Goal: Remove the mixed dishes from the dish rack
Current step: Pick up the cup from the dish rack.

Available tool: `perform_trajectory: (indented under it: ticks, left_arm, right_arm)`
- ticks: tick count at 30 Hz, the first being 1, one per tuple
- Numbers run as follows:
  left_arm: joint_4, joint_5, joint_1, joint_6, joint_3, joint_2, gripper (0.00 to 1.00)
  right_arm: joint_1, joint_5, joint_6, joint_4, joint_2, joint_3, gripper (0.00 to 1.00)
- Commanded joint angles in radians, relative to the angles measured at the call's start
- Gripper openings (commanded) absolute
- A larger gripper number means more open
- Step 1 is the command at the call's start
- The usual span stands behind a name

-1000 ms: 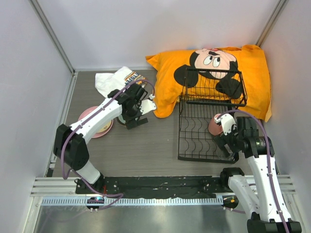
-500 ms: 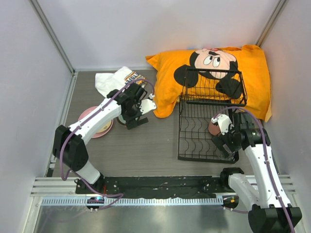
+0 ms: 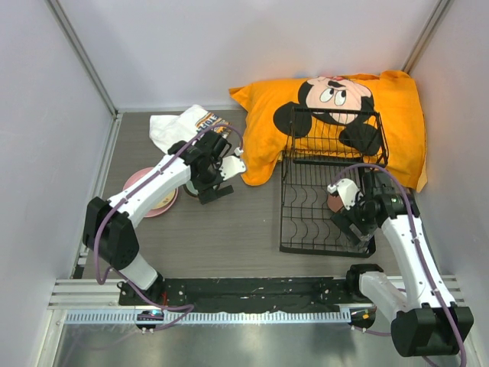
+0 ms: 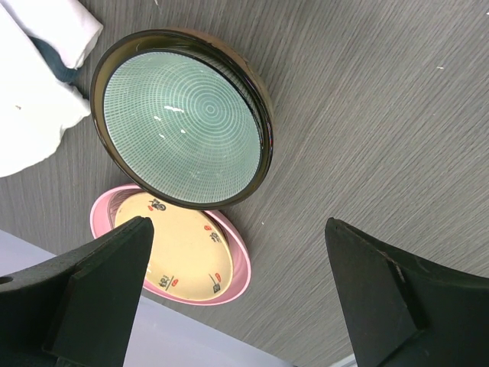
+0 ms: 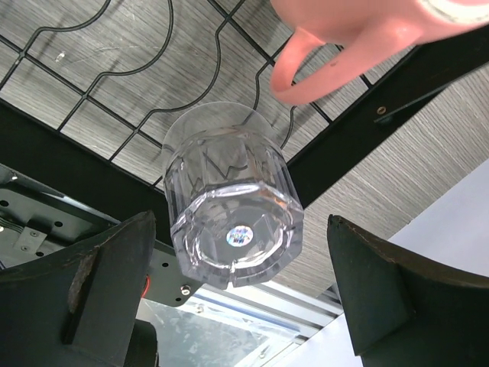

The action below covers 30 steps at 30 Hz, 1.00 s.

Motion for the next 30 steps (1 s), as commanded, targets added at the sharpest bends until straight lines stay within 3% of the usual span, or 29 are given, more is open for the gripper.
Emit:
perform_trajectory:
  ticks: [1,30]
  left_arm:
    - [0.012,0.016,0.004,-0.002,0.005,-0.008,0.99]
    - [0.018,0.020,0.004,-0.005,0.005,0.014,1.00]
  right_arm:
    - [-0.004,-0.011,-0.051,0.031,0.035,0.008,0.97]
    - [-0.005,-0.005,-0.157,0.049,0.124,-0.024,0.94]
